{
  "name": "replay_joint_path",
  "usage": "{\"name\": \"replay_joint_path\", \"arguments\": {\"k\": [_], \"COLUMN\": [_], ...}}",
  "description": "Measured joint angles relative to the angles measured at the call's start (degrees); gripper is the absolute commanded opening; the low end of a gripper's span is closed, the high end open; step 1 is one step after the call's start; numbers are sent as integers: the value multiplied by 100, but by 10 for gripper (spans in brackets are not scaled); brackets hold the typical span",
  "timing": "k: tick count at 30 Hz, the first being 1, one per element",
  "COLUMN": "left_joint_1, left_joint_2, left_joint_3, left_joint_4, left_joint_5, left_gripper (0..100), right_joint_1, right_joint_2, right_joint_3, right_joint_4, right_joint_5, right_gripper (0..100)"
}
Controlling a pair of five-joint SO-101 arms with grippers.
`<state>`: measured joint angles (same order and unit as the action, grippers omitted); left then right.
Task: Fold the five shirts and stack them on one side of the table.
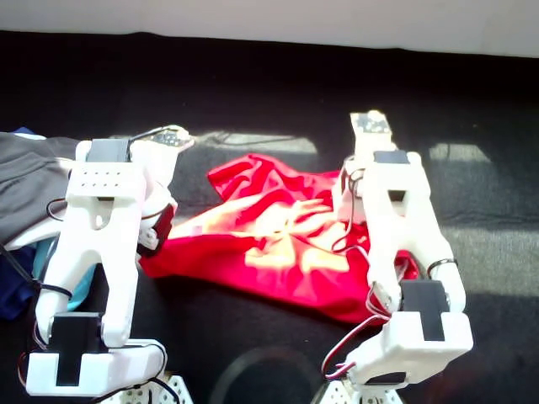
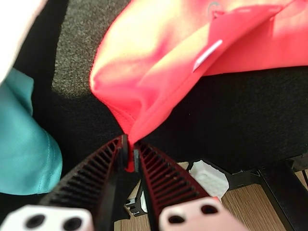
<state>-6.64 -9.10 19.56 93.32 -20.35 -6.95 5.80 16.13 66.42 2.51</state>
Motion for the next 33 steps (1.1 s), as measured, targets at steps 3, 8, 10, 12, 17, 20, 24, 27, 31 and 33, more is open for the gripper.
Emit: {"name": "replay_joint_path", "arguments": {"k": [3, 8, 10, 12, 17, 20, 24, 27, 31, 33], "left_joint_1": [0, 0, 0, 18, 158, 193, 211, 255, 264, 264], "left_joint_2": [0, 0, 0, 0, 0, -9, -352, -782, -1380, -1705], "left_joint_3": [0, -18, -202, -554, -2092, -3218, -4246, -4642, -4853, -4870], "left_joint_4": [0, 0, 0, 9, 404, 651, 730, 747, 756, 756], "left_joint_5": [0, 0, 0, 0, 229, 378, 422, 422, 422, 422], "left_gripper": [9, 9, 9, 9, 9, 9, 9, 9, 9, 9], "right_joint_1": [185, 589, 730, 800, 897, 1037, 1125, 1160, 1160, 1160], "right_joint_2": [0, -26, -185, -448, -1327, -1855, -2400, -2690, -2963, -3103], "right_joint_3": [-281, -905, -1143, -1495, -2479, -3042, -3771, -4281, -4897, -5213], "right_joint_4": [185, 624, 791, 985, 1257, 1257, 1257, 1257, 1257, 1257], "right_joint_5": [-158, -202, -202, -132, 132, 185, 325, 413, 492, 510], "right_gripper": [5, 5, 5, 5, 5, 5, 5, 5, 5, 5]}}
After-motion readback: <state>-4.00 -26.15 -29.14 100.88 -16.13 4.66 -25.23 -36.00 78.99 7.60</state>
